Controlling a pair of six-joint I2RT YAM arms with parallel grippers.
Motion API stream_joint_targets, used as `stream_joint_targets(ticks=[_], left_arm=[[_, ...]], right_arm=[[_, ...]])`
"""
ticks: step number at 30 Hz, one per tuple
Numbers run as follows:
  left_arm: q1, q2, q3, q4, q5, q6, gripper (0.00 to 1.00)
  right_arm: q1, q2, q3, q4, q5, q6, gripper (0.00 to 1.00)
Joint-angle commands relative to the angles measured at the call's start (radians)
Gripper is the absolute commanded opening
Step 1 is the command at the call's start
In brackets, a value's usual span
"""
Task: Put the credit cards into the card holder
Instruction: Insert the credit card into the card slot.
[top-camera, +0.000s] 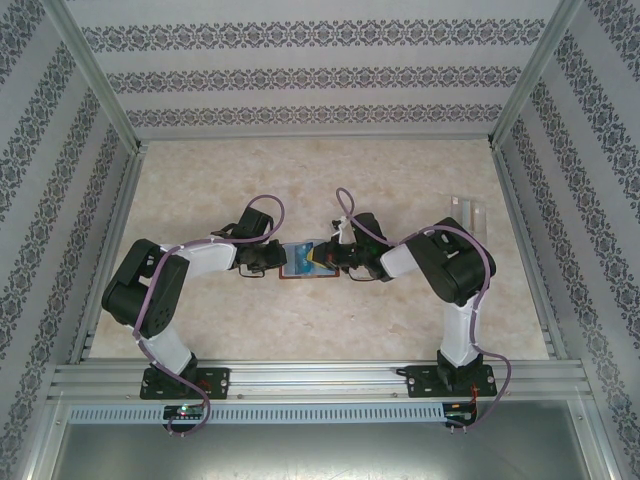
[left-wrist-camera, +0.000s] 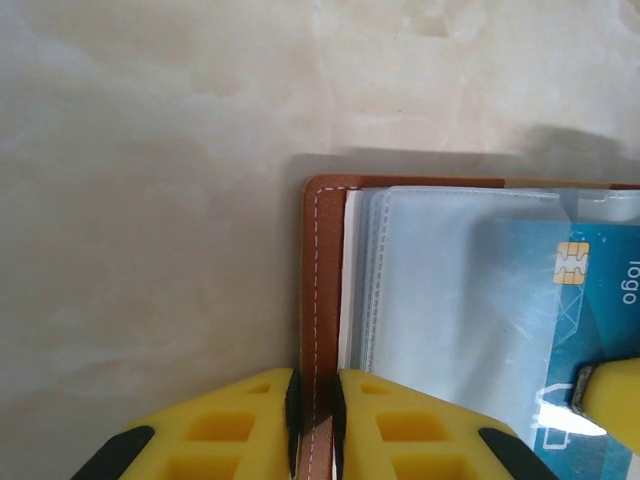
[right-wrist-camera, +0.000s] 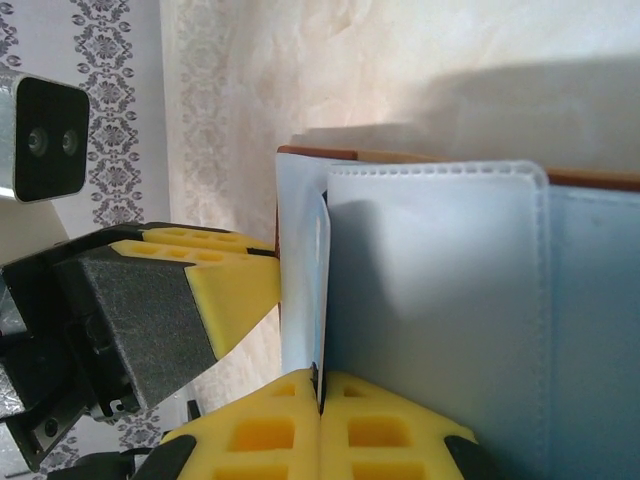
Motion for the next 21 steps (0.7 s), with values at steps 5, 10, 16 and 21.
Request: stream_joint_targets(ticks=[5,10,16,21], left_arm=[[-0.015,0.022,-0.001,-0.034,0.010,-0.008,0.21],[-0.015,0.011,0.007,-0.058,-0.007,0.012,0.24],[-0.016,0.016,0.005,-0.058,0.000,0.011,0.24],[-0.015,0.018,-0.010,-0.031,0.012,-0.006,0.24]], right_arm=[[0.047,0.050,0.028,-0.026,0.028,0.023,0.09],[0.046,-0.013,0.016,-0.138,0.108,-0.006,0.23],[0.047,-0.097,0.040,-0.352,0.179,-0.118,0.28],[0.057,-0.135,0.086,-0.506,0.228,-0.195,0.29]])
